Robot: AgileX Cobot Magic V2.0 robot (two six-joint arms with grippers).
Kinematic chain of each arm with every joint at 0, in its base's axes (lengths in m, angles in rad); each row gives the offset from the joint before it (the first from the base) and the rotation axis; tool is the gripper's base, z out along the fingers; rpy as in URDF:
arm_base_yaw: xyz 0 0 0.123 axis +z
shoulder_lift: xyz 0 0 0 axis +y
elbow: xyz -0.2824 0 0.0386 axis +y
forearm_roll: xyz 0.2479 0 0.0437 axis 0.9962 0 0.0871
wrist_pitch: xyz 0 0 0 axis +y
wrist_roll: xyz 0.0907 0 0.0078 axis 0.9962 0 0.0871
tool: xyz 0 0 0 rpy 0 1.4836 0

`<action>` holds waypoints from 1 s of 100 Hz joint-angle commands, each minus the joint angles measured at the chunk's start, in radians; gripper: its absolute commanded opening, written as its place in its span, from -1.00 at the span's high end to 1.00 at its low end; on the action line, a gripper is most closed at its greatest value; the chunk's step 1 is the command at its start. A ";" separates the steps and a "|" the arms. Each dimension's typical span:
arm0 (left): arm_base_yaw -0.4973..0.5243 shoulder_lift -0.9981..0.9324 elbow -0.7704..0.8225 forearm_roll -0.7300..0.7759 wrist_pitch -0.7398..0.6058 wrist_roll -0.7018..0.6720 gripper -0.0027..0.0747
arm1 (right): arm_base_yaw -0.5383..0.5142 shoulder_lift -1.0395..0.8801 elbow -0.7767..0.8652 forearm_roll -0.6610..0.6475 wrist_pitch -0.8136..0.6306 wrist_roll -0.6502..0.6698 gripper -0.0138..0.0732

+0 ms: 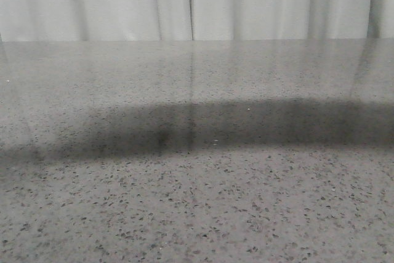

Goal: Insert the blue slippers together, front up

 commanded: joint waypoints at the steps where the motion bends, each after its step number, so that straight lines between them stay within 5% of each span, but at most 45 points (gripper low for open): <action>1: -0.009 0.010 -0.038 -0.067 0.015 -0.001 0.89 | 0.000 -0.056 -0.032 0.010 -0.069 -0.018 -0.50; 31: -0.009 0.124 -0.038 -0.058 0.002 0.040 0.89 | 0.000 -0.205 -0.032 -0.100 -0.167 -0.018 -0.50; 100: -0.009 0.371 -0.038 -0.068 -0.002 0.232 0.89 | 0.000 -0.228 -0.032 -0.107 -0.141 -0.018 -0.50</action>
